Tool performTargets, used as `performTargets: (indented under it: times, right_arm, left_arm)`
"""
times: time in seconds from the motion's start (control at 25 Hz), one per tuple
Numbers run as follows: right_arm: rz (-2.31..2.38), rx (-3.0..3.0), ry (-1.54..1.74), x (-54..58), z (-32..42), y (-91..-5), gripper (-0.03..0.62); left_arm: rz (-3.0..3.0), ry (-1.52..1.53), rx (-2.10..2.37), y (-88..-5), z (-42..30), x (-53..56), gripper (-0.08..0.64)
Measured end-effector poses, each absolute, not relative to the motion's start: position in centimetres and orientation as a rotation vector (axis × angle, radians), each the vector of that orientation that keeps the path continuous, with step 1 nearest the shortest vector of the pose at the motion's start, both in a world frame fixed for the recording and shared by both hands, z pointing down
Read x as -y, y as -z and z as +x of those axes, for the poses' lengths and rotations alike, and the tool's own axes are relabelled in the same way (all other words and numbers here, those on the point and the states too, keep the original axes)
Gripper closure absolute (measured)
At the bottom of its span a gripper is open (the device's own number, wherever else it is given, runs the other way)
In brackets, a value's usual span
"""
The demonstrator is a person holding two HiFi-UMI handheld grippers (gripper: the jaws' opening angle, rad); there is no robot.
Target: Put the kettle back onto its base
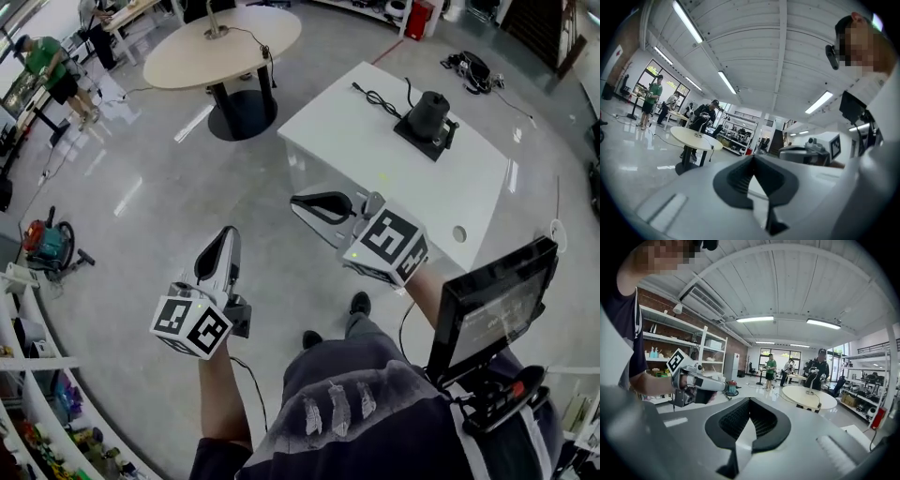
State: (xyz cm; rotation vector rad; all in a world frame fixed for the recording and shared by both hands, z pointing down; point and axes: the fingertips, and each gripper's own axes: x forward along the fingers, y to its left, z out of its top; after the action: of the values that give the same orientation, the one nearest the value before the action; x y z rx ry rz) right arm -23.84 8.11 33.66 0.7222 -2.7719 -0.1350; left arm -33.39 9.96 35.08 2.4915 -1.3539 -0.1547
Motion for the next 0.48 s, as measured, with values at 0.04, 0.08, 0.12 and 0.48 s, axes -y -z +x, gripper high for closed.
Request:
performTargets:
  times: [0.04, 0.08, 0.12, 0.48]
  right_arm:
    - [0.738, 2.763, 0.137, -8.5, -23.8, -33.5, 0.591]
    - [0.753, 2.756, 0.131, -8.9, -23.7, -33.4, 0.591]
    - [0.766, 2.749, 0.121, -9.4, -23.6, -33.4, 0.591]
    - [0.836, 2.732, 0.123, -11.6, -20.3, -33.0, 0.591]
  left_arm:
    - [2.5, 0.156, 1.344, -35.1, -33.3, -10.2, 0.558]
    - [2.506, 0.154, 1.329, -35.1, -33.2, -10.5, 0.558]
    - [2.51, 0.152, 1.311, -35.1, -33.0, -10.8, 0.558]
    - [2.566, 0.107, 1.228, -34.8, -29.3, -11.6, 0.558]
